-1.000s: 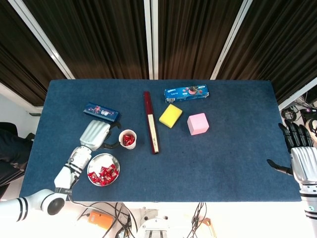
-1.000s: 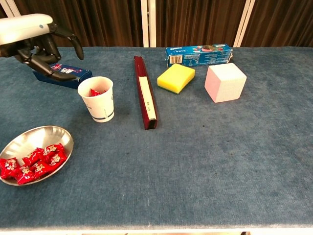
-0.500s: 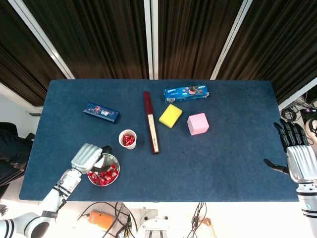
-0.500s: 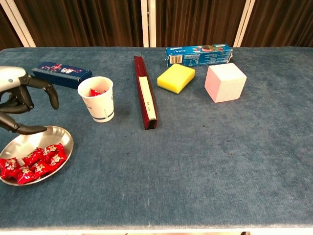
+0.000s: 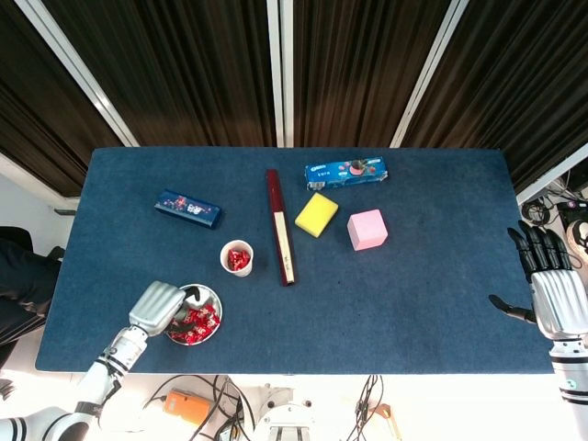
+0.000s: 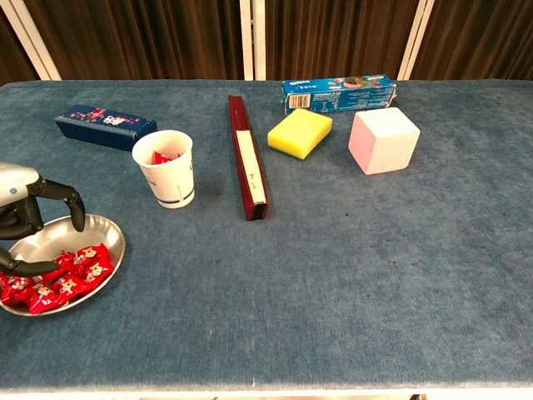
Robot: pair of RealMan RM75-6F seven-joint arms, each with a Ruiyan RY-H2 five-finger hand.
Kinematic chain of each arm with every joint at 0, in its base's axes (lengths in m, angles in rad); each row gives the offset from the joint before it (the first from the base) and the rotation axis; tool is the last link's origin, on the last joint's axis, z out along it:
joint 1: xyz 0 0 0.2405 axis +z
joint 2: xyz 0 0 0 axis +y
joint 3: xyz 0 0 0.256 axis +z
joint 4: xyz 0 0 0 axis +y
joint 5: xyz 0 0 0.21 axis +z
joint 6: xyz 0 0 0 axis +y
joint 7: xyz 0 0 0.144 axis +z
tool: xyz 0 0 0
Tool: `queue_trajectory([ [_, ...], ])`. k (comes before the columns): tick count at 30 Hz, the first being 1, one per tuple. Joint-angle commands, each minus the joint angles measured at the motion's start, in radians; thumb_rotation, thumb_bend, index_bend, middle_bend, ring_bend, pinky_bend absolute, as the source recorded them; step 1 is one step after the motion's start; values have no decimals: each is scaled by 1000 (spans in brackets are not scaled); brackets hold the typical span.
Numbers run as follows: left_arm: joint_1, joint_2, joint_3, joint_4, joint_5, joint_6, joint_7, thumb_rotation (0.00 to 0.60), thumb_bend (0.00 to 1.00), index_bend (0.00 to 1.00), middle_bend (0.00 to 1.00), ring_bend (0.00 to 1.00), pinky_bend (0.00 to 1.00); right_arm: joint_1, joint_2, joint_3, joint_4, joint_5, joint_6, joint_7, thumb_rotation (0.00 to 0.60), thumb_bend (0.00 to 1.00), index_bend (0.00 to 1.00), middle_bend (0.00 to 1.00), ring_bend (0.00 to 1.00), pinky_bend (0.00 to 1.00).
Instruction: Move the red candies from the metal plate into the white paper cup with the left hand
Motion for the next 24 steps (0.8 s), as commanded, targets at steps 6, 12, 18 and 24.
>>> queue_trajectory([
  [6, 10, -4, 3, 27, -18, -19, 0, 576, 175, 423, 966, 865, 744, 1, -2, -2, -2, -1, -2, -3, 600, 164, 0, 63, 0, 14],
  [12, 10, -16, -2, 40, -15, -30, -5, 578, 189, 443, 966, 865, 744, -1, -2, -2, -6, 0, 1, -7, 600, 165, 0, 63, 0, 14],
  [18, 10, -23, -6, 50, -18, -40, -9, 578, 197, 457, 966, 865, 744, -3, -1, -2, -5, 3, 2, -8, 600, 164, 0, 62, 0, 14],
  [24, 6, -26, -10, 56, -23, -61, -29, 578, 238, 485, 966, 865, 744, 0, -4, -2, -2, 6, -4, -6, 600, 164, 0, 62, 0, 14],
])
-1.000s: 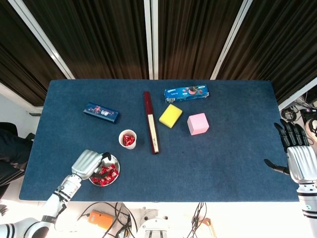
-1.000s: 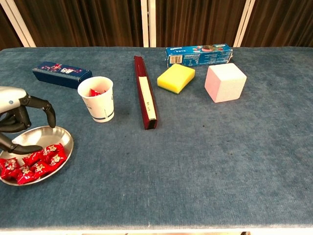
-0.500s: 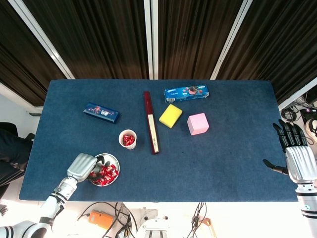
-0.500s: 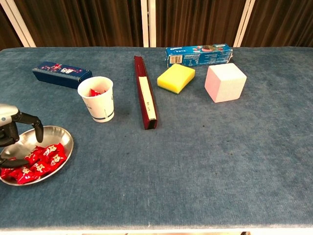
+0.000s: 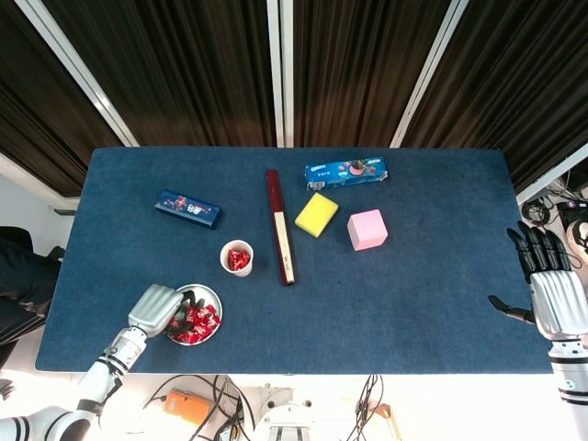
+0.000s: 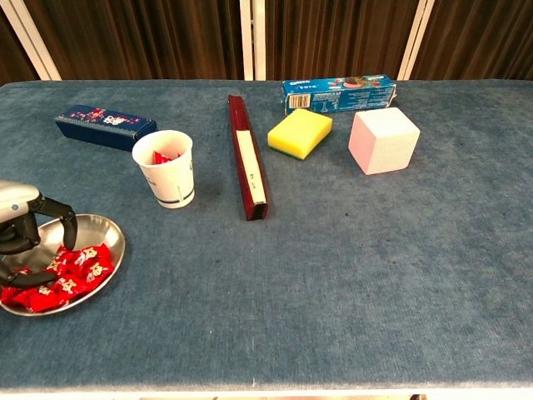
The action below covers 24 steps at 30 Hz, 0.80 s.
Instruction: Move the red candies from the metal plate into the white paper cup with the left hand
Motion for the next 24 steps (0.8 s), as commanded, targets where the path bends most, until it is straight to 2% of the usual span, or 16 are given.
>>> queue_trajectory([
  [1, -4, -1, -1, 5, -2, -14, -13, 577, 252, 491, 966, 865, 744, 1, -1, 0, 1, 2, -2, 1, 600, 165, 0, 62, 0, 14],
  [7, -10, -5, -5, 18, -5, -42, -59, 600, 356, 557, 966, 865, 744, 2, 0, 2, 3, 5, -3, 2, 600, 165, 0, 62, 0, 14],
  [13, -6, 15, -15, 3, 7, -17, -63, 600, 371, 564, 966, 865, 744, 2, -1, 3, 4, 6, -3, 4, 600, 165, 0, 62, 0, 14],
  [16, -3, 42, -41, -30, 21, 19, -99, 600, 371, 564, 966, 865, 744, 3, -1, 4, 4, 5, -1, 4, 600, 164, 0, 62, 0, 14],
  [20, -20, 64, -102, -52, 36, 56, -163, 600, 369, 564, 966, 866, 744, 5, -1, 5, 3, 1, -1, 4, 600, 164, 0, 62, 0, 14],
  [24, -62, 60, -166, -61, 33, 49, -205, 600, 365, 564, 966, 867, 744, 6, 0, 5, 4, 0, -1, 5, 600, 165, 0, 62, 0, 14],
])
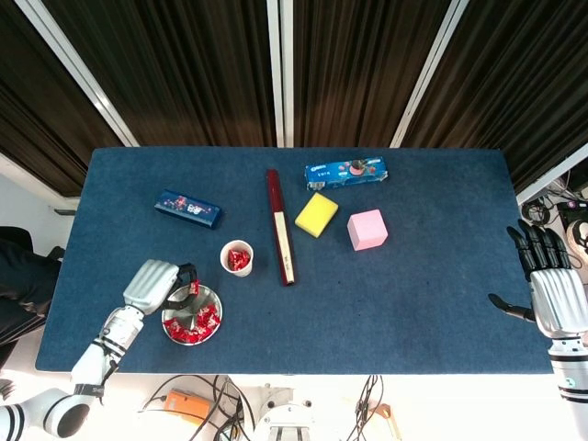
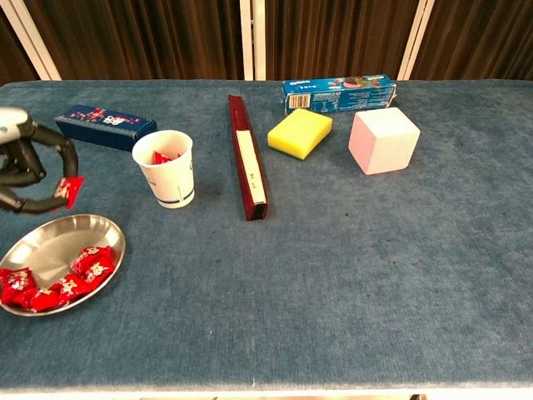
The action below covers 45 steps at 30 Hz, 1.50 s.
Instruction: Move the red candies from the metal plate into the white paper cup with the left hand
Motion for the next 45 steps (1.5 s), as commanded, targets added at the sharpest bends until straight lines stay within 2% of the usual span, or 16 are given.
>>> queue_trajectory([
  [1, -46, -4, -60, -9, -2, -9, -49, 600, 365, 564, 966, 867, 744, -1, 0, 0, 0, 1, 0, 0, 600, 165, 0, 63, 0, 14],
  [5, -112, -31, -117, 14, -31, -65, -77, 600, 365, 564, 966, 867, 744, -3, 1, -1, 3, 4, 2, 3, 600, 165, 0, 62, 0, 14],
  [10, -180, -69, -157, 54, -90, -138, -64, 579, 352, 560, 966, 864, 744, -8, 0, -2, 12, 14, 1, 13, 600, 165, 0, 62, 0, 14],
  [15, -216, -99, -167, 89, -149, -176, -21, 565, 311, 525, 965, 861, 744, -7, -1, -1, 19, 17, -1, 19, 600, 165, 0, 63, 0, 14],
  [19, -221, -106, -162, 91, -198, -172, 29, 569, 200, 412, 966, 861, 744, -6, -2, -1, 22, 19, -6, 21, 600, 164, 0, 62, 0, 14],
  [28, -159, -46, -121, 2, -168, -54, 79, 522, 151, 365, 965, 862, 744, -2, -3, 0, 18, 11, -5, 18, 600, 165, 0, 64, 0, 15],
  [35, -53, 22, -39, -69, -77, 61, 33, 522, 152, 398, 966, 863, 744, -4, -4, 2, 16, 7, 6, 22, 600, 164, 0, 64, 0, 15],
  [41, -10, 17, 51, -59, 6, 65, 19, 523, 164, 404, 966, 863, 744, 1, -6, 0, 17, -1, 1, 21, 600, 165, 0, 64, 0, 15],
  [45, -7, -5, 79, -47, 28, 40, 23, 524, 174, 405, 965, 863, 744, 3, -5, -1, 11, -7, 1, 15, 600, 164, 0, 64, 0, 17],
])
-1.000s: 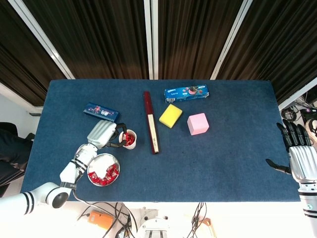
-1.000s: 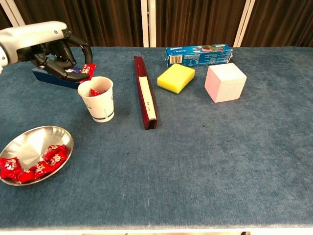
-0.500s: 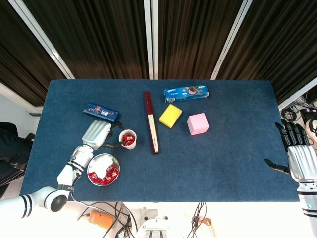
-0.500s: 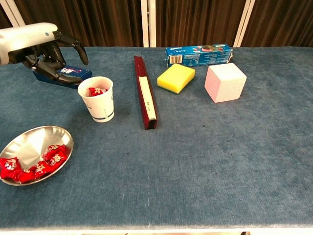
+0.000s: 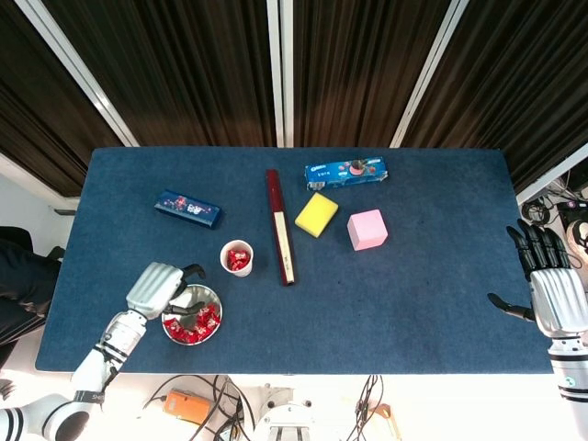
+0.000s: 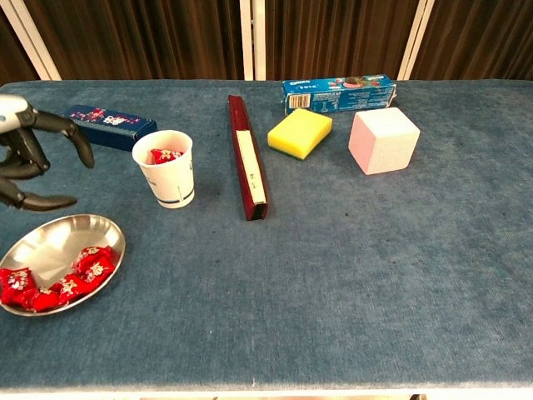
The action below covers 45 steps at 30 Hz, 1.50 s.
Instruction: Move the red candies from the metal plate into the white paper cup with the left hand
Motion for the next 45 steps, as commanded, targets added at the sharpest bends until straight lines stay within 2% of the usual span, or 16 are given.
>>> queue_trajectory([
  [1, 3, -21, 19, 10, 21, -20, 1, 523, 176, 406, 965, 863, 744, 1, 1, -1, -3, -2, -1, -4, 600, 164, 0, 64, 0, 17],
  [10, -15, -71, 41, 26, 60, -74, 15, 525, 176, 406, 965, 863, 744, -2, 3, -5, -10, -2, 0, -12, 600, 165, 0, 64, 0, 17],
  [15, -29, -107, 32, 54, 36, -112, 25, 525, 176, 406, 965, 863, 744, -3, 3, -5, -11, -1, 1, -13, 600, 164, 0, 64, 0, 17],
  [20, -24, -126, 31, 76, 1, -120, 89, 524, 176, 406, 966, 863, 744, -7, 6, -5, -14, -1, 7, -14, 600, 165, 0, 64, 0, 17],
  [34, -1, -127, 40, 88, -38, -108, 164, 523, 178, 430, 965, 863, 744, -3, 4, -6, -14, 2, -2, -19, 600, 164, 0, 64, 0, 19],
  [45, 14, -117, 43, 95, -53, -104, 177, 522, 178, 434, 966, 863, 744, -1, 3, -6, -16, 3, -6, -23, 600, 165, 0, 64, 0, 19],
])
